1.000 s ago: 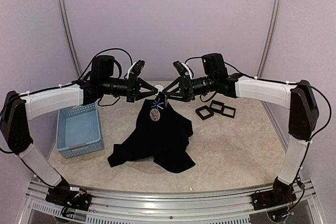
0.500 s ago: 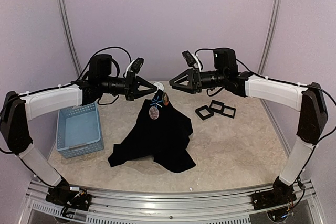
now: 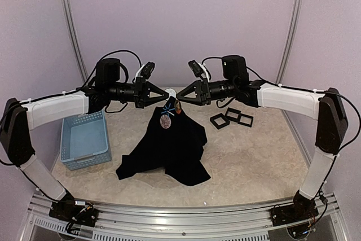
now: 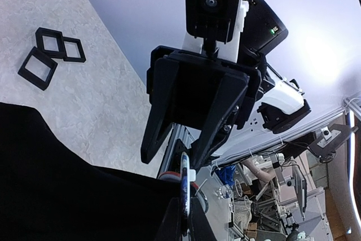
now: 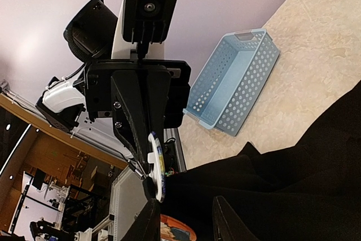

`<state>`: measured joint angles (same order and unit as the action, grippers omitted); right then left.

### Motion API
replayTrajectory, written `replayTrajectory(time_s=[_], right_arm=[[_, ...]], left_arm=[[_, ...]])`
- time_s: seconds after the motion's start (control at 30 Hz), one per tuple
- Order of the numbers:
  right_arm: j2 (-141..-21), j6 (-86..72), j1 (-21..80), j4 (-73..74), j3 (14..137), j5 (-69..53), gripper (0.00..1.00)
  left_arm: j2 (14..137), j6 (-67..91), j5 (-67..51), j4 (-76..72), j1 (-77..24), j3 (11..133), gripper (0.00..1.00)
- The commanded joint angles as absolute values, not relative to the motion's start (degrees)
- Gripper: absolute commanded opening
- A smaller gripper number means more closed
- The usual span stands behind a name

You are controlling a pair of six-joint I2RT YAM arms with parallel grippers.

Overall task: Remove the brooch from the garment
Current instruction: Pass from the left arm to the right

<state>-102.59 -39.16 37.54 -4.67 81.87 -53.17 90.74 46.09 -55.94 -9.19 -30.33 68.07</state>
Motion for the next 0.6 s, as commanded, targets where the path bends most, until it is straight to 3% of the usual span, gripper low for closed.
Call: replayTrajectory(time_s=[0.0, 0.57], right_arm=[[-103.6, -40.8, 38.5, -7.7, 83.4, -54.7, 0.29], [-105.2, -43.8, 38.7, -11.9, 84.4, -56.6, 0.04]], left_arm=[[89.7, 46.1, -57.3, -11.8, -30.7, 67.9, 0.00], [91.2, 45.8, -57.5, -11.1, -31.1, 69.8, 0.00]])
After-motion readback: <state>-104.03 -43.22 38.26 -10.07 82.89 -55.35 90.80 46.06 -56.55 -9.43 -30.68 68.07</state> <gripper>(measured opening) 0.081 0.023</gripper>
